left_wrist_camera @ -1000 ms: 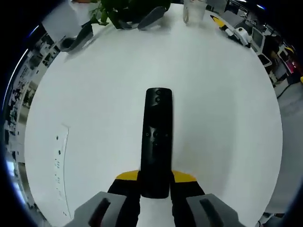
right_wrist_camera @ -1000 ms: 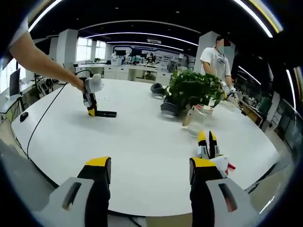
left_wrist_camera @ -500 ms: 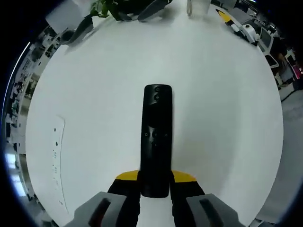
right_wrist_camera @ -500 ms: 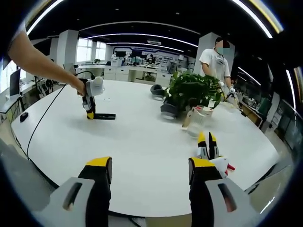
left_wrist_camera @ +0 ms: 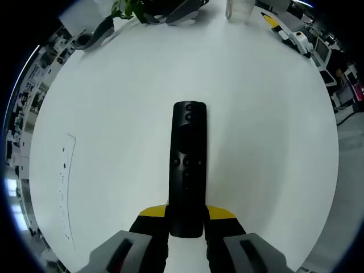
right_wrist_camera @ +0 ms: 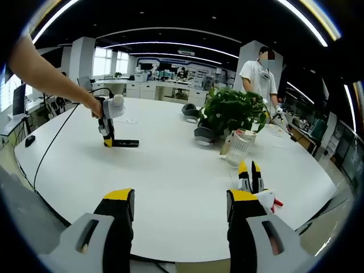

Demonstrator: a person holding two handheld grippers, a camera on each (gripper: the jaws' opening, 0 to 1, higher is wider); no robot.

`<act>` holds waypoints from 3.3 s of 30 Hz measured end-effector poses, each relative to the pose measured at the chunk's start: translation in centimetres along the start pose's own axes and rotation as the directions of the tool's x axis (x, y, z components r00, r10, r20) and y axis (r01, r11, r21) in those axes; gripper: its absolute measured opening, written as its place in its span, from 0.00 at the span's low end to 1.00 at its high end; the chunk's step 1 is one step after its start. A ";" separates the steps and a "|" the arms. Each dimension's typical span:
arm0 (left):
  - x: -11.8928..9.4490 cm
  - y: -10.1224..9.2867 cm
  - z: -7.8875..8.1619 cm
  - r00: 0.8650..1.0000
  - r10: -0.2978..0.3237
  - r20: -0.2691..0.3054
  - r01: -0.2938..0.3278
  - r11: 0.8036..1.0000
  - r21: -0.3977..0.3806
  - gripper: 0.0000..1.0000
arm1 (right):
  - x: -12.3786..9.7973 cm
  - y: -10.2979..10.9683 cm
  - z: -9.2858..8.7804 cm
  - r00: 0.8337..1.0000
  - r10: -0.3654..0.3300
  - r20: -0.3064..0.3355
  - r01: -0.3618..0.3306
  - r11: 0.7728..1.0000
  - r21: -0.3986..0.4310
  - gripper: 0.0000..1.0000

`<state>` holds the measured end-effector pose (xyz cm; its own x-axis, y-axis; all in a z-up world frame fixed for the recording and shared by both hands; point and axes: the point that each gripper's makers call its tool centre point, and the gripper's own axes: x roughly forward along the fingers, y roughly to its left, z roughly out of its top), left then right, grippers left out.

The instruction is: Press the specified remote control buttons in sequence, fully releasing each button before pressing the next.

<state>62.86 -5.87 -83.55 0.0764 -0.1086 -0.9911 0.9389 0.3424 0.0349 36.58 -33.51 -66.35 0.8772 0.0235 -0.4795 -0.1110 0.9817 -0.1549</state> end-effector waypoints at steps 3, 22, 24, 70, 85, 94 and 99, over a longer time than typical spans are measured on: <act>0.0 -0.8 -0.2 1.000 0.002 -0.012 -0.002 1.000 0.013 0.23 | 0.0 0.0 0.0 1.000 0.000 0.001 0.000 1.000 -0.002 0.68; -0.2 -2.7 -0.8 0.998 0.044 -0.054 -0.040 0.997 0.061 0.23 | -0.1 0.2 0.3 1.000 0.009 0.020 -0.009 1.000 -0.003 0.68; -0.2 -2.9 -0.8 0.997 0.062 -0.051 -0.057 0.993 0.103 0.23 | -0.1 0.3 0.2 1.000 0.013 0.017 -0.012 1.000 -0.009 0.68; -0.7 -9.0 -3.1 0.997 0.054 -0.048 -0.048 0.993 0.108 0.23 | -0.5 0.4 0.6 0.999 0.012 0.047 -0.011 1.000 -0.023 0.66; -0.8 -10.8 -3.9 0.999 -0.005 -0.039 0.008 0.996 0.086 0.23 | -0.4 0.2 0.5 0.999 0.003 0.038 -0.003 1.000 -0.017 0.65; -0.8 -11.5 -4.1 0.999 -0.003 -0.053 0.008 0.996 0.093 0.23 | -0.6 0.1 0.7 0.999 0.004 0.053 -0.003 1.000 -0.007 0.65; -0.9 -12.3 -4.4 0.999 -0.001 -0.055 0.006 0.997 0.081 0.23 | -0.7 -0.2 0.9 0.998 -0.009 0.066 0.009 1.000 0.009 0.64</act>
<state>49.77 -5.82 -83.68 0.0568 -0.0580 -0.9967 0.9635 0.2648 0.0395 36.37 -33.59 -65.21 0.9070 0.0267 -0.4202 -0.0991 0.9835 -0.1514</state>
